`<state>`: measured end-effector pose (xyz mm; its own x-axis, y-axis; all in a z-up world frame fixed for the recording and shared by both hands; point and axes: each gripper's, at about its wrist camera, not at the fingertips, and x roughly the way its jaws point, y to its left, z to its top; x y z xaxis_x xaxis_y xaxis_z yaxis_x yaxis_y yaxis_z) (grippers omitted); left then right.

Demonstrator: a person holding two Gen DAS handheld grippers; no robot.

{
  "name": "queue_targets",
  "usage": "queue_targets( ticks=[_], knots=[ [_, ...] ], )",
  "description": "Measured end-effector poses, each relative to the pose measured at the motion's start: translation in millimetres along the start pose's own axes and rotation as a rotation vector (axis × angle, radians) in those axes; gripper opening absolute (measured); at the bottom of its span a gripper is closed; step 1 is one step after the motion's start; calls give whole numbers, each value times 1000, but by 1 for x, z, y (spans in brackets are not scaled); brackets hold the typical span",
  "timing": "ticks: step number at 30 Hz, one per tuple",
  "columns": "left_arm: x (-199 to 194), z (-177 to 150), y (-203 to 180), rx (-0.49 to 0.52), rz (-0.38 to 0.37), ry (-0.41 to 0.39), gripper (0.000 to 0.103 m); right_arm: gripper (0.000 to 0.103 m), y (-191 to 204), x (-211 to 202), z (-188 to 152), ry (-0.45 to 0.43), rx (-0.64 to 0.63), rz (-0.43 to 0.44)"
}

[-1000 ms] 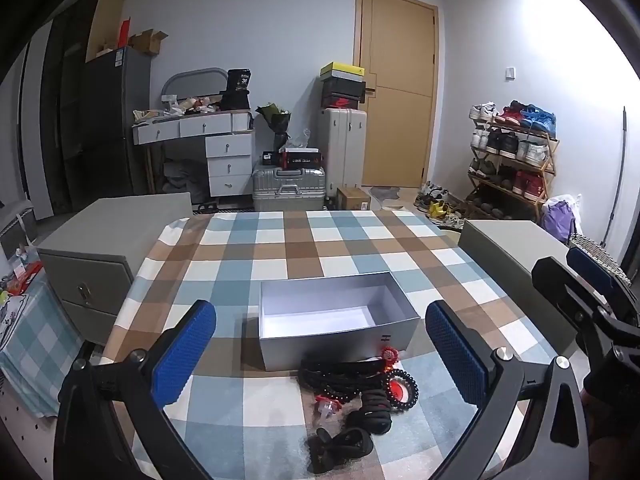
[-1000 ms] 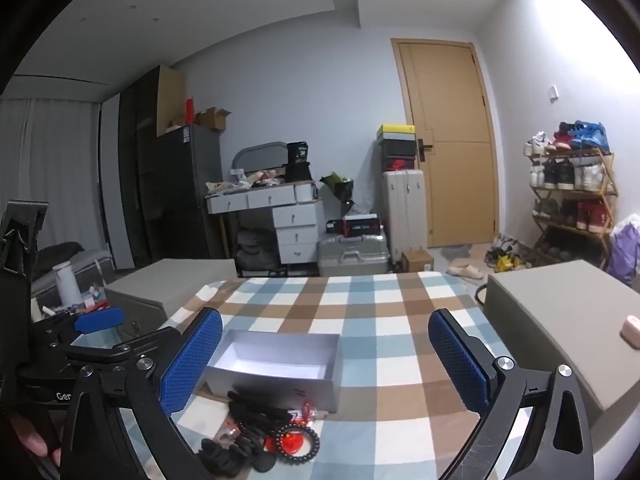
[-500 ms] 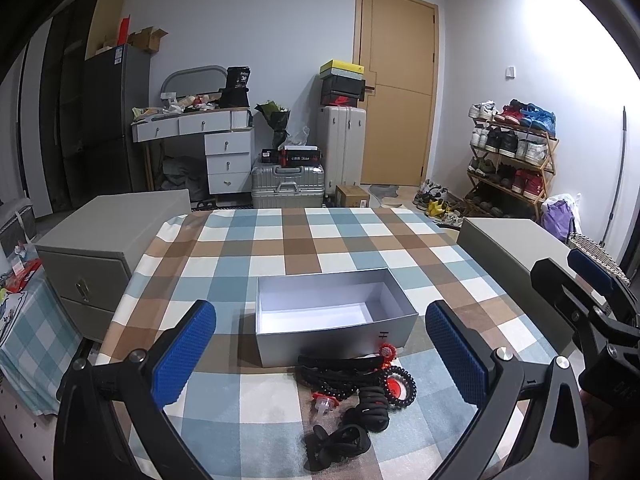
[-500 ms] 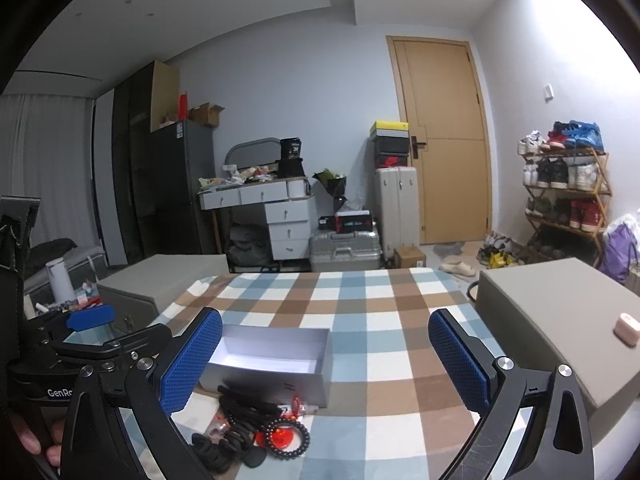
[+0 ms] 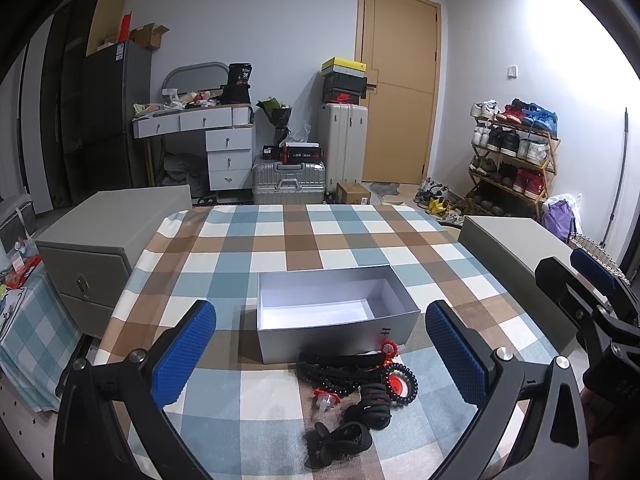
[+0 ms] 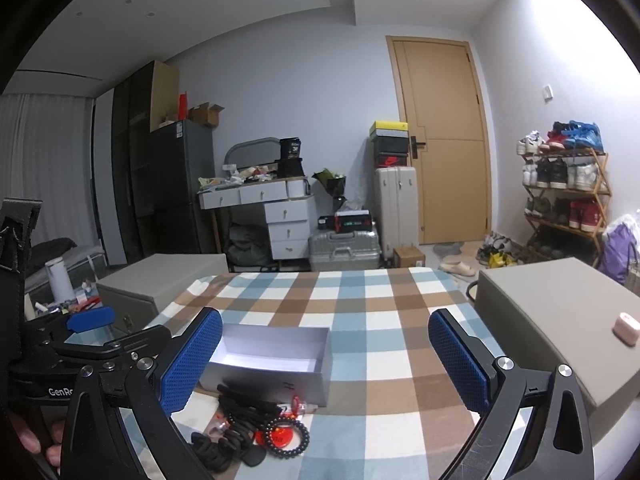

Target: Organize jewelry

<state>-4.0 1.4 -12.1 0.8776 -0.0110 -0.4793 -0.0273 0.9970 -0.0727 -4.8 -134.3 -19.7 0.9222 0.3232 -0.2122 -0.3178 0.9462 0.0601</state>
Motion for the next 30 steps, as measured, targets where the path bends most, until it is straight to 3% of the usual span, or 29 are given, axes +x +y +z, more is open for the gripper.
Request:
queue_targets(
  ticks=[30],
  knots=[
    [1, -5, 0, 1, -13, 21, 102, 103, 1, 3, -5, 6, 0, -8]
  ],
)
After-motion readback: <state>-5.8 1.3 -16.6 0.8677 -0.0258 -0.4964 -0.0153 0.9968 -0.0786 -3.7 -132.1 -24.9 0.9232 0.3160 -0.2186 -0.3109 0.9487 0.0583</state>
